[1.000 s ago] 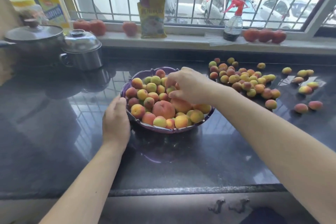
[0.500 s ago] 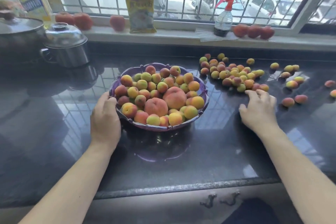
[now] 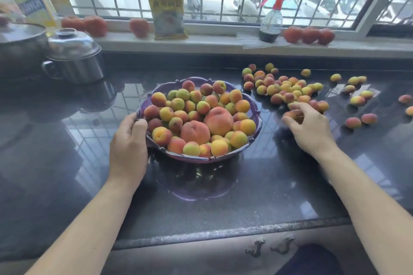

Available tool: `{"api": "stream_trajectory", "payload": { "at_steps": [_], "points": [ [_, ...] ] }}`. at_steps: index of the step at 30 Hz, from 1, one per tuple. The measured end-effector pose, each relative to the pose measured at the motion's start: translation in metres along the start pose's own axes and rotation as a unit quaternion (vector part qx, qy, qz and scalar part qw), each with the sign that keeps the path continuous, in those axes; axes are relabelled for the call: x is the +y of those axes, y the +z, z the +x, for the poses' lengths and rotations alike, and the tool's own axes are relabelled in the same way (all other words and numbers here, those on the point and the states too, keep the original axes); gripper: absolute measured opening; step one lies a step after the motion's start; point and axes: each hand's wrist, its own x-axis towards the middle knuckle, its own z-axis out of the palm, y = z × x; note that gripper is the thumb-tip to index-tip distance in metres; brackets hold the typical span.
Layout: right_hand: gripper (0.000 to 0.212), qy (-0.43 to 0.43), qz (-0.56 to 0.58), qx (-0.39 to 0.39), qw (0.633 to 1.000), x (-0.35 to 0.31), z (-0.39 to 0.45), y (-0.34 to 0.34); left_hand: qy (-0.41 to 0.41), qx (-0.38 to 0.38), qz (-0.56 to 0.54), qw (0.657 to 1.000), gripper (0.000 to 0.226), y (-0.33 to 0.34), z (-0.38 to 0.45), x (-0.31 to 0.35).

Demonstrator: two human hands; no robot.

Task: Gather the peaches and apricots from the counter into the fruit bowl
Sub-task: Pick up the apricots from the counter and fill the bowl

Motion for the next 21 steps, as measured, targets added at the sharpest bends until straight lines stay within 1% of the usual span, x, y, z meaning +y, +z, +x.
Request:
{"api": "stream_trajectory", "payload": {
  "at_steps": [2, 4, 6, 8, 12, 14, 15, 17, 19, 20, 21],
  "points": [
    [0.032, -0.057, 0.085, -0.034, 0.994, -0.042, 0.004, -0.005, 0.004, 0.001, 0.002, 1.000, 0.042, -0.001, 0.000, 0.000],
    [0.028, -0.135, 0.126, -0.097, 0.978, -0.088, 0.010, -0.007, 0.004, -0.001, 0.006, 1.000, 0.043, -0.001, -0.001, 0.003],
    [0.024, -0.219, 0.115, -0.154, 0.957, -0.131, 0.015, 0.000, 0.010, -0.005, 0.006, 1.000, 0.043, -0.001, -0.003, 0.005],
    [0.023, -0.278, 0.095, -0.179, 0.939, -0.165, 0.019, 0.016, 0.010, -0.003, 0.009, 1.000, 0.041, -0.002, -0.003, 0.005],
    [0.023, -0.330, 0.005, -0.214, 0.919, -0.191, 0.021, 0.049, 0.012, -0.016, 0.026, 0.999, 0.045, -0.006, -0.001, 0.001],
    [0.027, -0.335, -0.031, -0.217, 0.917, -0.189, 0.020, 0.051, 0.016, -0.016, 0.032, 0.999, 0.046, -0.006, -0.001, 0.001],
    [0.029, -0.329, -0.017, -0.211, 0.920, -0.184, 0.019, 0.046, 0.016, -0.017, 0.034, 0.999, 0.046, -0.006, -0.001, 0.001],
    [0.029, -0.287, 0.062, -0.185, 0.938, -0.167, 0.020, 0.030, 0.020, -0.017, 0.034, 0.999, 0.045, -0.005, 0.000, 0.000],
    [0.020, -0.220, 0.131, -0.112, 0.960, -0.133, 0.025, 0.017, 0.024, -0.011, 0.032, 0.999, 0.044, -0.004, 0.000, 0.000],
    [0.015, -0.174, 0.143, -0.062, 0.972, -0.112, 0.028, 0.014, 0.024, -0.007, 0.031, 0.999, 0.043, -0.004, 0.000, -0.001],
    [0.013, -0.118, 0.131, -0.012, 0.984, -0.088, 0.032, 0.015, 0.024, -0.003, 0.028, 0.999, 0.043, -0.003, 0.001, -0.001]
  ]
}}
